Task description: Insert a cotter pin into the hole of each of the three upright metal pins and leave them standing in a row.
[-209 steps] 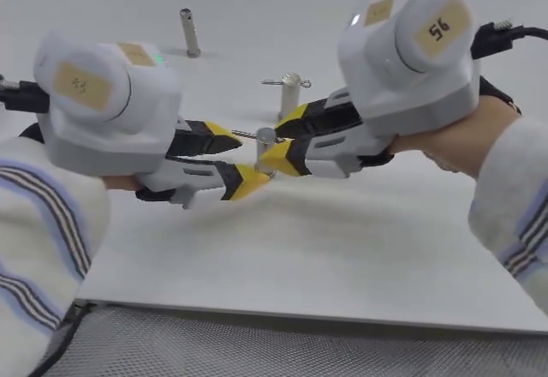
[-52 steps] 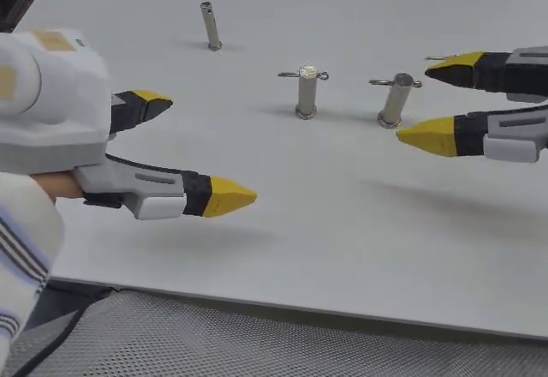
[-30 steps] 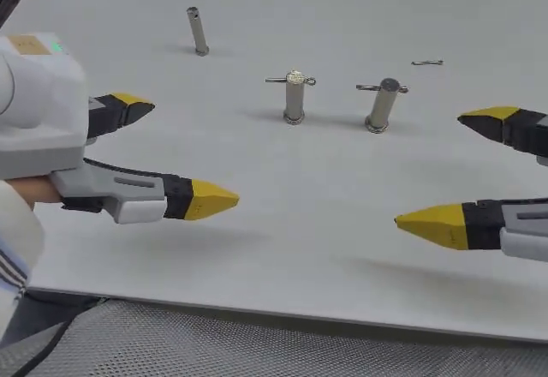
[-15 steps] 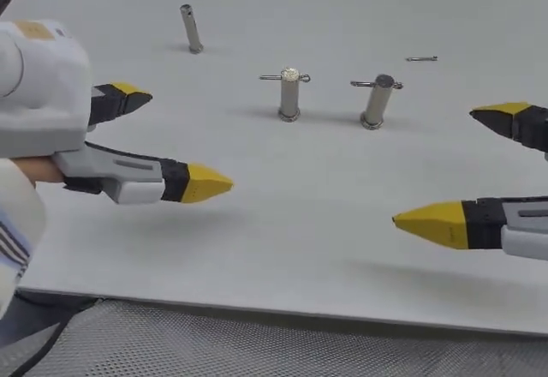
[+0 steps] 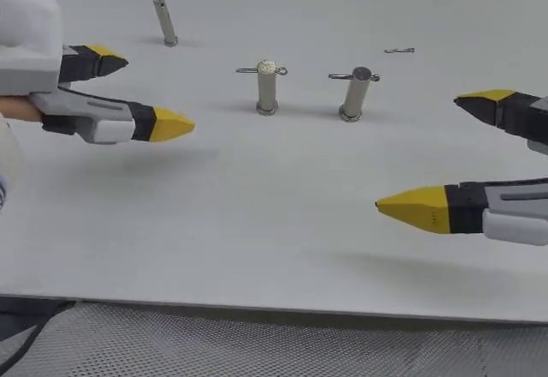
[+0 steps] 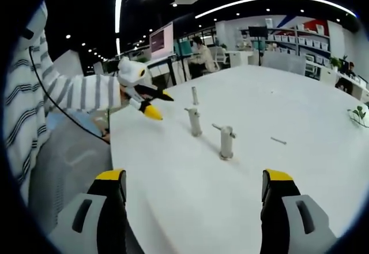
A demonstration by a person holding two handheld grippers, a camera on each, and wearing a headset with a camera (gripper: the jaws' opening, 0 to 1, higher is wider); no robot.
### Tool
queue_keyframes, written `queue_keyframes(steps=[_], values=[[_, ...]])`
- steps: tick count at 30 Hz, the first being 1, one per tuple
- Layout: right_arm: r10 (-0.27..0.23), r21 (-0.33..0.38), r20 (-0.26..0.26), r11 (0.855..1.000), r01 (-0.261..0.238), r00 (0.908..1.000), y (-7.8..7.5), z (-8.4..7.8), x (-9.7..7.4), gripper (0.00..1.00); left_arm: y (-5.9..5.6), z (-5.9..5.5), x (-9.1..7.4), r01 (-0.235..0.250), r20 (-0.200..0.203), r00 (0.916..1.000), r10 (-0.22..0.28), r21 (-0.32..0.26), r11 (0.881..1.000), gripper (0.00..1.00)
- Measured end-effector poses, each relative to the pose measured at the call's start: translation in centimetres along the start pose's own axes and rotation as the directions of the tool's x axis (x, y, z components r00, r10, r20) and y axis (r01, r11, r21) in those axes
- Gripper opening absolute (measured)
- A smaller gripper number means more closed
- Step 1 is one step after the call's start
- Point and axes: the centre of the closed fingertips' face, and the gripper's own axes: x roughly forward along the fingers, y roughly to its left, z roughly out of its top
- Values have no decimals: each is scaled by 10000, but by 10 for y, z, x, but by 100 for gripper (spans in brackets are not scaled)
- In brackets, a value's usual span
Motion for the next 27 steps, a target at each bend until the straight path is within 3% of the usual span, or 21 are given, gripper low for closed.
queue_keyframes(steps=[3, 8, 17, 21, 24, 27], values=[[-131, 138, 32, 9998, 131, 9999, -1, 0, -1, 99, 17, 3, 10, -246, 131, 9996, 250, -265, 9993, 70], [-286, 238, -82, 9993, 288, 9996, -7, -4, 0, 99, 39, 7, 24, -723, 337, 9967, 737, -435, 9964, 51], [-288, 263, -168, 9992, 292, 9994, -8, -4, 2, 98, 59, 24, 39, -1457, 828, 9844, 1550, -1090, 9833, 40], [-360, 226, -241, 9991, 366, 9991, -10, -5, 2, 98, 67, 28, 45, -1688, 924, 9794, 1798, -1156, 9789, 38], [-336, 292, -265, 9990, 344, 9991, -10, -6, 3, 98, 75, 33, 47, -1988, 1071, 9714, 2119, -1206, 9726, 30], [-336, 273, -336, 9990, 346, 9989, -10, -8, 3, 98, 78, 35, 49, -2087, 1076, 9694, 2208, -1132, 9714, 25]])
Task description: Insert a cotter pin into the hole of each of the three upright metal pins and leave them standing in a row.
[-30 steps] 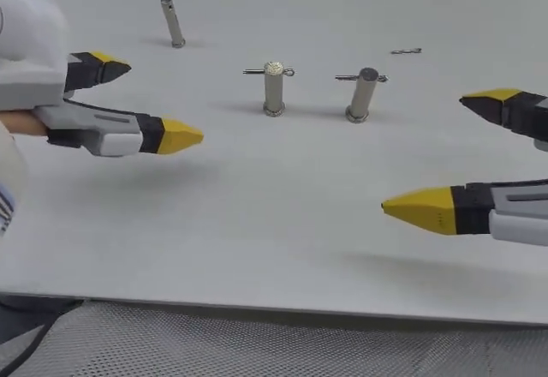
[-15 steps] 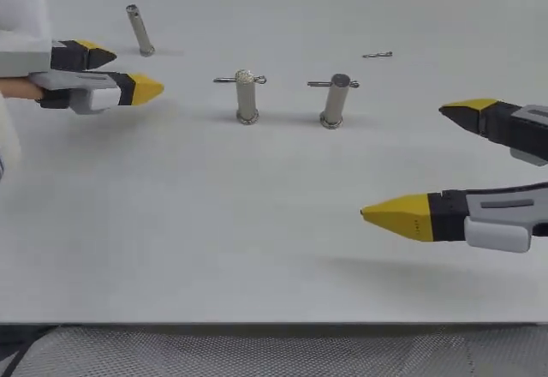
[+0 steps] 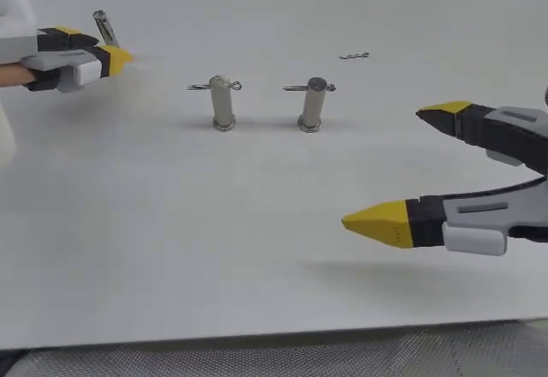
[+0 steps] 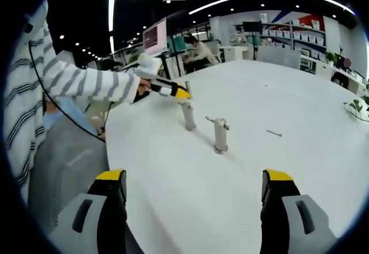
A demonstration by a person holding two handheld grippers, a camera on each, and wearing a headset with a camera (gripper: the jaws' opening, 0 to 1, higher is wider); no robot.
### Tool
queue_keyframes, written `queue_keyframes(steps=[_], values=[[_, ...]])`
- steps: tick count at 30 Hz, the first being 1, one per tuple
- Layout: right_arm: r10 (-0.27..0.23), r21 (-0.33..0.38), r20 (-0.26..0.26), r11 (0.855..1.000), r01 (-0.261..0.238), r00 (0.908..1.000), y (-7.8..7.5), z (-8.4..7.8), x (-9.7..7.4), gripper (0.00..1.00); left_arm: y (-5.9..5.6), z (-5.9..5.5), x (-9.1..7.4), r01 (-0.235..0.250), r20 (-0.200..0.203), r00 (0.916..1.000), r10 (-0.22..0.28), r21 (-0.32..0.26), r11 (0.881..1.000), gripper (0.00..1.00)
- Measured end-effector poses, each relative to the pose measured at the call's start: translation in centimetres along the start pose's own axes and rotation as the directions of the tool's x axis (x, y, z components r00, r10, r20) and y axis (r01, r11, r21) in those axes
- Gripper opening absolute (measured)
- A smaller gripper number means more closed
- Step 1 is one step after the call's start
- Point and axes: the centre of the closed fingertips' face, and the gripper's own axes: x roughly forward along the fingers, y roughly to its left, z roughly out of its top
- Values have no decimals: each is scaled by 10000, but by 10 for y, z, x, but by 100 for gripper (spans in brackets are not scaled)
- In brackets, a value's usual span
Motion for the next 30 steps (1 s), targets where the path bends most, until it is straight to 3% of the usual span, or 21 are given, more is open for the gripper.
queue_keyframes(steps=[5, 8, 12, 17, 20, 22, 24, 27, 30], values=[[12, 54, 60, 10000, -13, 10000, -1, 0, 1, 98, -2, 4, 2, 34, 111, 9999, -35, 31, 10000, 24], [4, 51, 78, 10000, -4, 10000, -2, -1, 1, 98, 2, 1, 4, -302, -84, 9995, 303, 149, 9994, 24], [-11, 92, 85, 10000, 10, 10000, -3, -3, 1, 98, 3, 3, 3, -443, 20, 9990, 443, 51, 9990, 16], [-73, 163, 126, 9998, 71, 9999, -6, -5, -1, 98, 6, 4, 1, -610, 39, 9981, 610, -68, 9981, 14], [-120, 212, 151, 9997, 117, 9998, -8, -6, -2, 98, 0, 3, -1, -271, 11, 9996, 271, -116, 9996, 8], [-172, 233, 172, 9996, 168, 9997, -9, -6, -2, 97, 2, 4, -2, -488, 3, 9988, 488, 83, 9988, 7], [-228, 223, 159, 9995, 225, 9996, -10, -7, -3, 97, 3, 3, -5, -725, -110, 9972, 739, 981, 9925, 7], [-250, 227, 148, 9994, 246, 9996, -10, -9, -3, 96, -6, 3, -7, -535, -153, 9984, 547, 695, 9961, 7], [-240, 174, 128, 9996, 237, 9996, -9, -8, -4, 96, -10, 2, -11, -591, -278, 9977, 616, 822, 9949, 7]])
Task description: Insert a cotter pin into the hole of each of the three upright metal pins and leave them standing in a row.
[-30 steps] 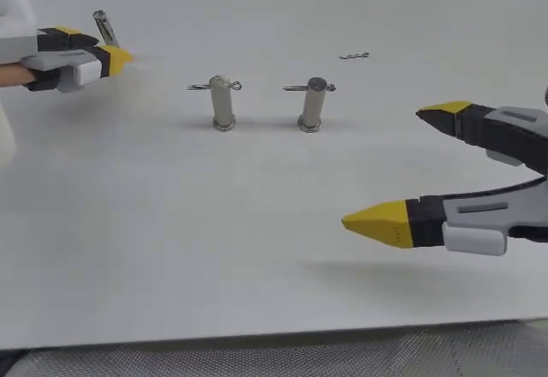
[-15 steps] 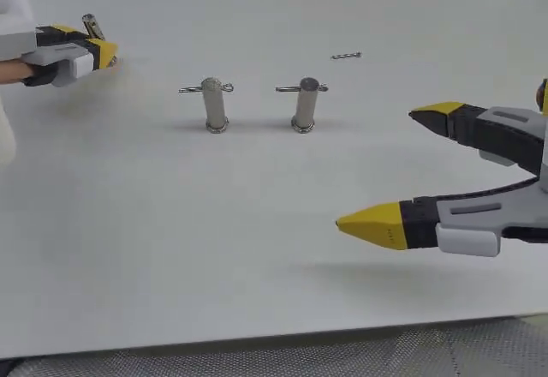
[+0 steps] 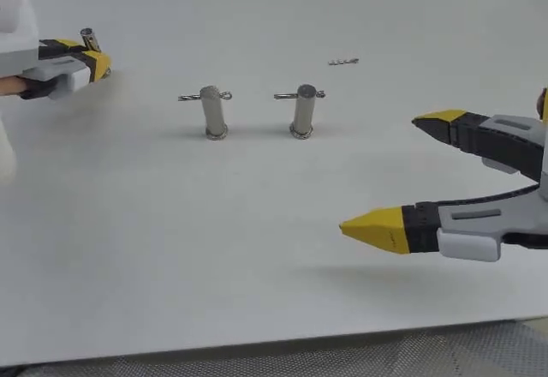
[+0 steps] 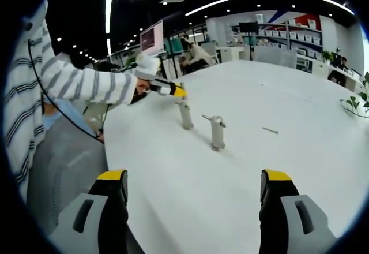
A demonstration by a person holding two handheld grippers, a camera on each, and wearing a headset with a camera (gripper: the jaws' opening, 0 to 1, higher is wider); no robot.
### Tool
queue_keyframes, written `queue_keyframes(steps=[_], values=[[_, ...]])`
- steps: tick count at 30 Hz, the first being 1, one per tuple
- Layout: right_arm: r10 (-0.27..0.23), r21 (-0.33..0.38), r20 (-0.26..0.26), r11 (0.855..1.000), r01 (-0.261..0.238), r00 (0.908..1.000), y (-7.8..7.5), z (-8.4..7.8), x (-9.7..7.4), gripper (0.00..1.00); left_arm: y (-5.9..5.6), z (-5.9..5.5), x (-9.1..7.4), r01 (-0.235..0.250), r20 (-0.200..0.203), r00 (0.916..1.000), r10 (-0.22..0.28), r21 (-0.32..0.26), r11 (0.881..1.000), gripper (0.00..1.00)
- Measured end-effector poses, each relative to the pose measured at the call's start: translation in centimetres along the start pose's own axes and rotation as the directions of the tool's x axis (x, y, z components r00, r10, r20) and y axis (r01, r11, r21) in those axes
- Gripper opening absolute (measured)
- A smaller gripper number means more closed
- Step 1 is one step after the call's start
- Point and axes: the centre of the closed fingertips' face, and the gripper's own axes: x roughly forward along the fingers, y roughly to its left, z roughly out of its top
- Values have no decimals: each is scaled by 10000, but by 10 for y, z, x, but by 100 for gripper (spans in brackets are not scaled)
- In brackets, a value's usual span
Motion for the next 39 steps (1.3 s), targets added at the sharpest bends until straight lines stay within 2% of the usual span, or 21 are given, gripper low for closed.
queue_keyframes(steps=[3, 5, 7, 8, 10, 13, 16, 18, 21, 22, 25, 27, 28, 29, 31, 32, 34, 36, 38, 39], values=[[24, -83, 16, 10000, -24, 10000, 1, 2, 0, 96, -7, 0, -4, 75, -63, 9999, -80, -613, 9981, 7], [27, -99, 36, 9999, -27, 10000, 1, 3, 0, 96, -9, 1, -7, 126, -135, 9998, -132, -438, 9990, 7], [28, -115, 60, 9999, -27, 10000, 1, 3, 0, 96, -13, 1, -12, 184, -152, 9997, -199, -960, 9952, 7], [25, -118, 54, 9999, -25, 10000, 1, 3, 1, 96, -13, 2, -14, 50, -89, 9999, -62, -1319, 9913, 7], [25, -121, 37, 9999, -25, 10000, 1, 2, 1, 96, -16, 2, -21, -27, -123, 9999, 11, -1300, 9915, 7], [27, -142, 80, 9999, -25, 10000, 2, 3, 1, 96, -23, 5, -34, -167, -131, 9998, 144, -1910, 9815, 7], [26, -194, 121, 9998, -24, 9999, 3, 3, 1, 96, -27, 8, -49, -409, -174, 9991, 381, -2079, 9773, 7], [12, -180, 148, 9998, -10, 9999, 2, 3, 0, 95, -27, 6, -52, -436, -128, 9990, 418, -2162, 9754, 7], [9, -172, 193, 9999, -5, 9998, 2, 3, -2, 95, -33, 11, -67, -421, -1, 9991, 435, -2579, 9653, 7], [5, -187, 196, 9998, -1, 9998, 1, 3, -2, 95, -35, 12, -74, -483, 5, 9987, 505, -2803, 9587, 7], [-14, -184, 217, 9998, 18, 9998, -1, 1, -4, 95, -38, 14, -87, -687, 42, 9973, 736, -3088, 9486, 7], [-35, -211, 201, 9998, 39, 9998, -2, 1, -4, 95, -40, 14, -94, -636, 149, 9973, 715, -3025, 9510, 7], [-43, -215, 202, 9998, 47, 9998, -3, 1, -4, 95, -43, 13, -98, -669, 56, 9975, 708, -2596, 9634, 7], [-47, -205, 211, 9998, 51, 9998, -3, 1, -5, 95, -44, 12, -100, -730, 48, 9970, 768, -2545, 9643, 7], [-52, -167, 280, 9998, 56, 9996, -5, 1, -5, 94, -47, 10, -105, -819, -21, 9964, 848, -2828, 9557, 7], [-55, -155, 284, 9999, 59, 9996, -6, 1, -5, 94, -51, 8, -108, -889, -80, 9958, 911, -3186, 9437, 7], [-66, -208, 259, 9998, 72, 9996, -7, 1, -5, 94, -55, 5, -110, -921, -145, 9957, 919, -2930, 9517, 7], [-64, -252, 215, 9997, 70, 9997, -8, 0, -5, 93, -60, 2, -111, -950, -204, 9954, 932, -2955, 9506, 7], [-64, -237, 236, 9997, 69, 9997, -8, -1, -4, 93, -68, -4, -111, -996, -472, 9949, 889, -3365, 9364, 7], [-61, -217, 254, 9997, 66, 9997, -8, -1, -4, 93, -70, -6, -110, -1076, -458, 9942, 976, -3579, 9275, 7]])
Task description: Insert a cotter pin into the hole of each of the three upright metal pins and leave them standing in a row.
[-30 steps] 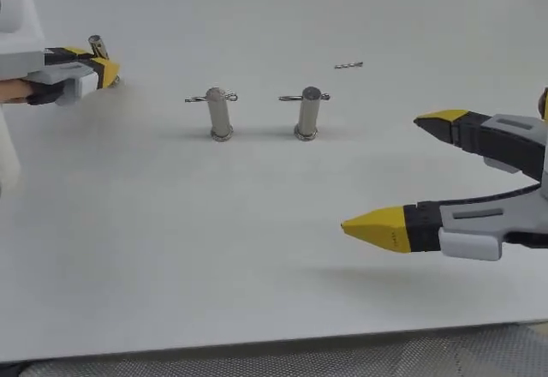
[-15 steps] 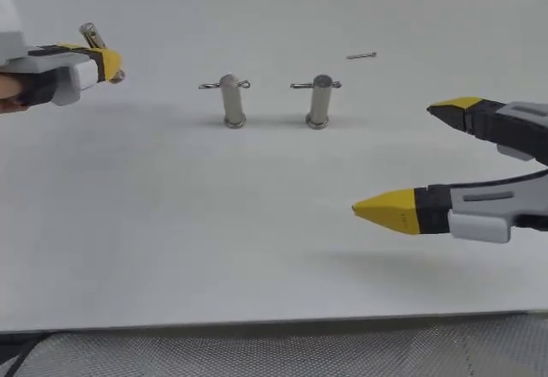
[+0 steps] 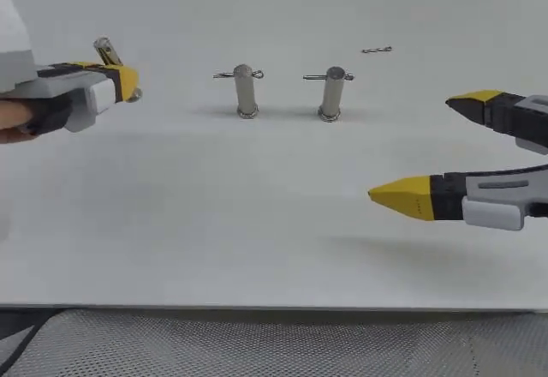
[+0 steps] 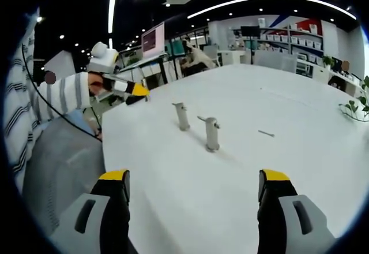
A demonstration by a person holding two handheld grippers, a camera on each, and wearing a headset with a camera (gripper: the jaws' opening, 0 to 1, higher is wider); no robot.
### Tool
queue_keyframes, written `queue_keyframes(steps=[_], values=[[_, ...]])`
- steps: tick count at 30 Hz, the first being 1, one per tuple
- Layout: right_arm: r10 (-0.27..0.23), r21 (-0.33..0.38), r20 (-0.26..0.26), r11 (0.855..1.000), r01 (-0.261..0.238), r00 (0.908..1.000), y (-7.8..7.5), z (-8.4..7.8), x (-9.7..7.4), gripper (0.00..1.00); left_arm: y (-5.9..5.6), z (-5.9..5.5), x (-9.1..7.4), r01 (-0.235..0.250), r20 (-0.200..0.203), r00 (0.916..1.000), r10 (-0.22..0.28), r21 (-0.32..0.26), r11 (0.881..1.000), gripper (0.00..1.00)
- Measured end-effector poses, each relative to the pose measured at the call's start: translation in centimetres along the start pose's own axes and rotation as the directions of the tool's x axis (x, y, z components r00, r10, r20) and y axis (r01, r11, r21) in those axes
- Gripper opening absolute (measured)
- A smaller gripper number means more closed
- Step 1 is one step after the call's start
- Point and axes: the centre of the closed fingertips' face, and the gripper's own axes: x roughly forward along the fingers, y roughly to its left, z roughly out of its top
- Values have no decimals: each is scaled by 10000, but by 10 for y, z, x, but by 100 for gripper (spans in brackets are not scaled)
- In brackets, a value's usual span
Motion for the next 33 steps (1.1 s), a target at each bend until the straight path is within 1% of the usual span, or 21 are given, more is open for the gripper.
queue_keyframes(steps=[3, 4, 7, 8, 9, 11, 12, 14, 15, 17, 19, 21, 22, 27, 29, 30, 31, 32, 33], values=[[37, -109, 32, 9999, -37, 10000, 0, 1, 0, 92, -4, -5, 3, -74, -44, 10000, 73, -191, 9998, 7], [28, -185, 9, 9998, -28, 10000, 0, 1, 0, 91, -8, -7, 3, -103, -68, 9999, 101, -265, 9996, 7], [-57, -166, 43, 9998, 58, 10000, -3, 2, -1, 90, -13, -15, 8, -90, -305, 9995, 77, -429, 9990, 7], [-24, -127, 87, 9999, 25, 10000, -3, 3, -1, 90, -20, -16, 8, -91, -358, 9993, 74, -472, 9988, 7], [-20, -128, 105, 9999, 21, 9999, -3, 3, -2, 90, -22, -18, 9, -88, -386, 9992, 71, -453, 9989, 7], [-18, -256, 120, 9997, 21, 9999, -4, 4, -2, 90, -26, -26, 15, -33, -549, 9985, 11, -410, 9992, 7], [-27, -273, 95, 9996, 30, 10000, -4, 4, -3, 90, -34, -31, 15, 39, -625, 9980, -59, -317, 9995, 7], [-32, -330, 56, 9994, 34, 10000, -5, 3, -4, 89, -41, -41, 17, 253, -901, 9955, -285, -364, 9990, 7], [-42, -350, 38, 9994, 43, 10000, -7, 2, -4, 89, -43, -46, 19, 298, -982, 9946, -340, -439, 9986, 7], [-49, -361, 16, 9993, 50, 10000, -7, 2, -6, 89, -44, -50, 22, 288, -1013, 9943, -328, -410, 9987, 7], [-60, -297, 57, 9995, 61, 10000, -8, 2, -7, 89, -46, -56, 25, 281, -1156, 9928, -306, -229, 9993, 7], [-50, -280, 57, 9996, 51, 10000, -8, 1, -8, 89, -47, -58, 28, 339, -1215, 9920, -344, -62, 9994, 7], [-37, -291, 35, 9996, 38, 10000, -8, 1, -8, 89, -47, -58, 30, 351, -1246, 9916, -357, -72, 9994, 7], [-9, -362, -29, 9993, 8, 10000, -8, 1, -8, 89, -47, -59, 33, 250, -1146, 9931, -252, -34, 9997, 7], [23, -347, -61, 9994, -25, 10000, -8, 1, -8, 89, -47, -59, 35, 248, -1074, 9940, -209, 355, 9991, 7], [35, -377, -79, 9993, -38, 10000, -8, 1, -8, 89, -48, -60, 35, 277, -1124, 9934, -225, 447, 9986, 7], [27, -400, -98, 9992, -30, 9999, -8, 0, -8, 89, -48, -61, 36, 277, -1174, 9928, -223, 444, 9986, 7], [37, -441, -131, 9990, -43, 9999, -8, 0, -8, 89, -48, -60, 36, 297, -1073, 9939, -244, 474, 9984, 7], [47, -459, -132, 9989, -53, 9999, -8, 0, -8, 89, -48, -60, 36, 294, -1091, 9937, -239, 489, 9984, 7]])
